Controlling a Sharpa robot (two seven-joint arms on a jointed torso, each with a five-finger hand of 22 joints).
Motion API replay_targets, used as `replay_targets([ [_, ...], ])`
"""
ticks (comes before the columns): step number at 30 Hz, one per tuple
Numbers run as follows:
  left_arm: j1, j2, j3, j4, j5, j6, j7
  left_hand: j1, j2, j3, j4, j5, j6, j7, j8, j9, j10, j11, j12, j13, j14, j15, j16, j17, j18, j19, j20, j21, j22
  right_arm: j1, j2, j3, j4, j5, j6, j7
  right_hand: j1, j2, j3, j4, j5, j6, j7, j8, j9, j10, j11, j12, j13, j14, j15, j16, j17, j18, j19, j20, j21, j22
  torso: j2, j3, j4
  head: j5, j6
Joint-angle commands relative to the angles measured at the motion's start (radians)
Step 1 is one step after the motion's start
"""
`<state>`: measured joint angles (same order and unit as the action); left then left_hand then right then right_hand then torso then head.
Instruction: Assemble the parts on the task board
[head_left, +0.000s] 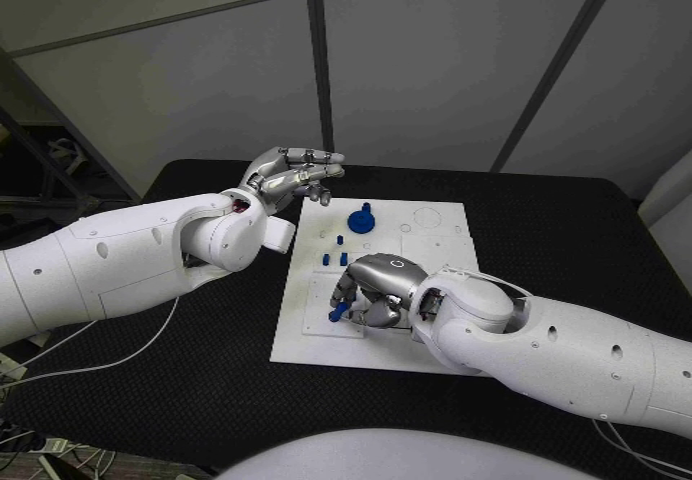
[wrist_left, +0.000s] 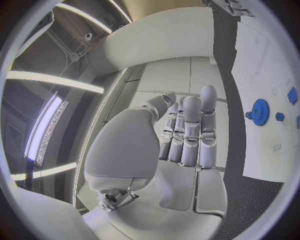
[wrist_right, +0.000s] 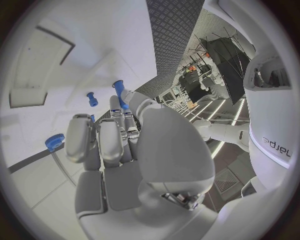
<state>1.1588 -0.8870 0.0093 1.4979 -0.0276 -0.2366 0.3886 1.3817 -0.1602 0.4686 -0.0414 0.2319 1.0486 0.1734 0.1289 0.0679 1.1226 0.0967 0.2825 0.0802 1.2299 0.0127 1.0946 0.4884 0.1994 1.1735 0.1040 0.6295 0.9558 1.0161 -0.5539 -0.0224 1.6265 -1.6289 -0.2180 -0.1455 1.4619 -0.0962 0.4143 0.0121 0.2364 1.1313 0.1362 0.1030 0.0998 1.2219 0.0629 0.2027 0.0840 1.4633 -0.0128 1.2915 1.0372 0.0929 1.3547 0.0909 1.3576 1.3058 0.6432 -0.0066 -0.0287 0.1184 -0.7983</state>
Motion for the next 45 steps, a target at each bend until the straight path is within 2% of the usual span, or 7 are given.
replay_targets([
  [1,0.002,-0.001,0.001,0.001,0.001,0.012,0.002,-0.001,0.008,-0.005,0.002,-0.005,-0.005,-0.002,0.003,-0.001,-0.006,-0.001,0.003,0.001,-0.007,-0.001,-0.004,-0.001,-0.016,0.0,0.004,-0.007,-0.002,0.001,0.002,-0.001,-0.001,-0.04,0.036,-0.037,0.003,-0.004,0.005,0.003,0.002,0.008,0.002,0.004,0.001,0.005,0.0,-0.006,0.002,0.025,-0.004,0.001,-0.001,-0.02,0.004,0.0,0.0,-0.001,0.0,0.0003,-0.0005,0.002,0.0],
  [10,0.002,-0.001,0.001,0.002,0.001,0.012,0.001,-0.002,0.008,-0.006,0.003,-0.005,-0.005,-0.002,0.003,-0.001,-0.007,-0.001,0.004,0.001,-0.007,-0.001,-0.005,-0.001,-0.017,0.001,0.004,-0.007,-0.002,0.001,0.014,-0.001,0.001,-0.064,0.028,-0.043,-0.007,-0.01,0.003,0.005,0.0,0.001,0.004,-0.002,0.0,0.0,0.002,-0.015,0.003,0.023,-0.002,0.0,-0.004,-0.019,0.0,0.002,-0.002,-0.003,0.0,0.0,0.0,0.001,0.001],
  [16,0.002,-0.002,0.001,0.003,0.001,0.012,0.0,-0.002,0.008,-0.006,0.003,-0.005,-0.005,-0.002,0.003,-0.001,-0.007,-0.001,0.004,0.001,-0.007,-0.001,-0.005,-0.001,-0.017,0.001,0.004,-0.007,-0.002,0.001,0.02,-0.008,0.003,-0.065,0.024,-0.039,-0.038,-0.035,-0.005,0.016,0.014,-0.057,0.021,-0.036,-0.014,-0.047,0.021,-0.05,-0.005,0.022,0.014,0.004,-0.004,-0.017,-0.01,0.013,-0.007,-0.01,0.0,-0.0005,0.0001,0.0,0.002],
  [23,0.002,-0.004,0.001,0.004,0.001,0.015,-0.001,-0.002,0.008,-0.006,0.003,-0.005,-0.005,-0.002,0.003,-0.001,-0.007,-0.001,0.004,0.001,-0.007,-0.001,-0.005,-0.001,-0.017,0.001,0.004,-0.007,-0.002,0.001,0.021,-0.015,0.003,-0.064,0.004,-0.041,-0.06,-0.061,-0.02,0.028,0.002,-0.193,0.009,-0.043,-0.035,-0.087,0.018,-0.055,-0.007,0.02,0.015,0.012,0.001,-0.012,-0.025,0.019,-0.021,-0.024,0.0,-0.0001,0.0005,0.001,0.002],
  [35,0.002,-0.004,0.001,0.003,0.001,0.017,-0.002,-0.002,0.008,-0.006,0.003,-0.005,-0.005,-0.002,0.003,-0.001,-0.007,-0.001,0.004,0.001,-0.007,-0.001,-0.005,-0.001,-0.017,0.001,0.004,-0.007,-0.002,0.0,0.0,-0.016,0.032,-0.059,-0.111,-0.031,-0.065,-0.07,-0.042,0.036,0.001,-0.262,-0.009,-0.042,-0.033,-0.103,0.018,-0.041,-0.003,0.018,0.014,0.013,-0.003,-0.011,-0.028,0.019,-0.024,-0.027,0.0,0.001,-0.0015,-0.003,0.006],
  [41,0.002,-0.004,0.001,0.001,0.001,0.018,-0.002,-0.002,0.008,-0.006,0.003,-0.005,-0.005,-0.002,0.003,-0.001,-0.007,-0.001,0.004,0.001,-0.007,-0.001,-0.005,-0.001,-0.017,0.001,0.004,-0.007,-0.002,0.0,-0.057,-0.015,0.088,-0.028,-0.207,-0.005,-0.055,-0.066,-0.045,0.035,0.019,-0.232,0.009,-0.024,-0.024,-0.087,0.013,-0.02,0.003,0.015,0.009,0.008,-0.016,-0.008,-0.036,0.015,-0.033,-0.037,-0.002,0.0005,-0.0025,-0.01,0.011],
  [45,0.002,-0.004,0.001,0.0,0.001,0.02,-0.002,-0.003,0.009,-0.007,0.003,-0.005,-0.006,-0.002,0.003,-0.001,-0.008,-0.001,0.005,0.001,-0.008,-0.001,-0.006,-0.004,-0.017,0.001,0.004,-0.008,-0.002,0.005,-0.15,-0.011,0.148,0.091,-0.22,-0.019,-0.066,-0.061,-0.054,0.049,0.026,-0.137,0.024,0.019,-0.005,-0.024,0.016,0.023,0.021,0.011,0.011,-0.001,-0.033,-0.008,-0.038,0.016,-0.036,-0.04,-0.005,-0.0015,-0.0033,-0.028,0.017],
])
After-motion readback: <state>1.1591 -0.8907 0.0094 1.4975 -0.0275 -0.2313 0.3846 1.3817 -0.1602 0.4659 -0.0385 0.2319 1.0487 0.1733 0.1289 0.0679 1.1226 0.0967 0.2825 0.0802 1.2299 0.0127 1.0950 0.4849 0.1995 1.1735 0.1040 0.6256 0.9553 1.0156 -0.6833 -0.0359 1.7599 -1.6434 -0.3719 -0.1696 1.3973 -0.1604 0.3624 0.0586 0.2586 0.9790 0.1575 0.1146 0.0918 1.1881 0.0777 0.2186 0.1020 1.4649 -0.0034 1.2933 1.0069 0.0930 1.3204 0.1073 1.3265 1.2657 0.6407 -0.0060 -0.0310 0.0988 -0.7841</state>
